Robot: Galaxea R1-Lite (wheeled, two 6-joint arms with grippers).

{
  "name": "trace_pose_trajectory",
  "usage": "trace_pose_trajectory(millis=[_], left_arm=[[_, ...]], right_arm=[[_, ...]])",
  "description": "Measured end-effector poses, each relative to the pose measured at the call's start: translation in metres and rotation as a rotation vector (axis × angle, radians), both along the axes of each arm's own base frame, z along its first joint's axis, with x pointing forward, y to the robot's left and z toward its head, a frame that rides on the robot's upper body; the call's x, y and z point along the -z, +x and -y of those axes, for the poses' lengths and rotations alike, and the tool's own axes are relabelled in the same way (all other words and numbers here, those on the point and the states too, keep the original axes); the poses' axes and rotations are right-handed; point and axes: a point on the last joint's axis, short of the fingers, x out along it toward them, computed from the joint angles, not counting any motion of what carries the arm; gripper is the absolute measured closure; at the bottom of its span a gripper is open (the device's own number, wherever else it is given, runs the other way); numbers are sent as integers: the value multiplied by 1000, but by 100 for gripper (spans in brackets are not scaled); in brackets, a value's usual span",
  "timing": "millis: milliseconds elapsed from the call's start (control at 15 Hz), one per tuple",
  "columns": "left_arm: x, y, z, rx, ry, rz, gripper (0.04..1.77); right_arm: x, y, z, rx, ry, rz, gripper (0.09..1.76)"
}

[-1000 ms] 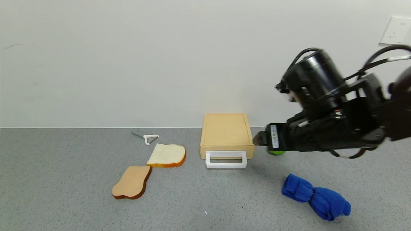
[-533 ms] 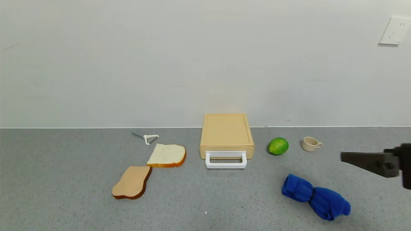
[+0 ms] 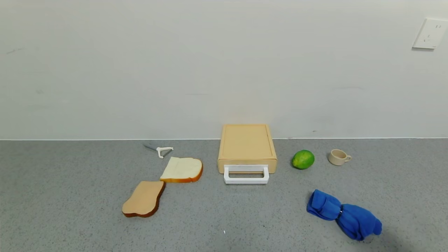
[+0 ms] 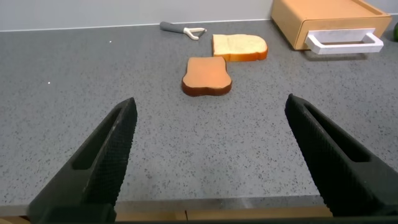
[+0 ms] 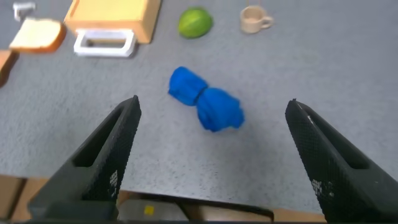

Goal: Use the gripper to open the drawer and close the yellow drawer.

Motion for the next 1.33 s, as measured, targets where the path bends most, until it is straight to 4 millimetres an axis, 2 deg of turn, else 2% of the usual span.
trace_pose_trajectory(millis=[333,667,867,1067,1200,1333], left_arm=[[0,0,0,0,0,0,9],[0,0,0,0,0,0,9],[0,0,0,0,0,0,9],[0,0,0,0,0,0,9],[0,0,0,0,0,0,9],[0,0,0,0,0,0,9]], right_arm=[[12,-52,26,177,13,168,14],[28,-93,26,380,-3,256,14],[43,-109,22,355,-11,274,14],[67,-123,20,286,-21,306,14],[90,-126,20,256,-80,317,14],[104,-119,20,253,-93,359,14]])
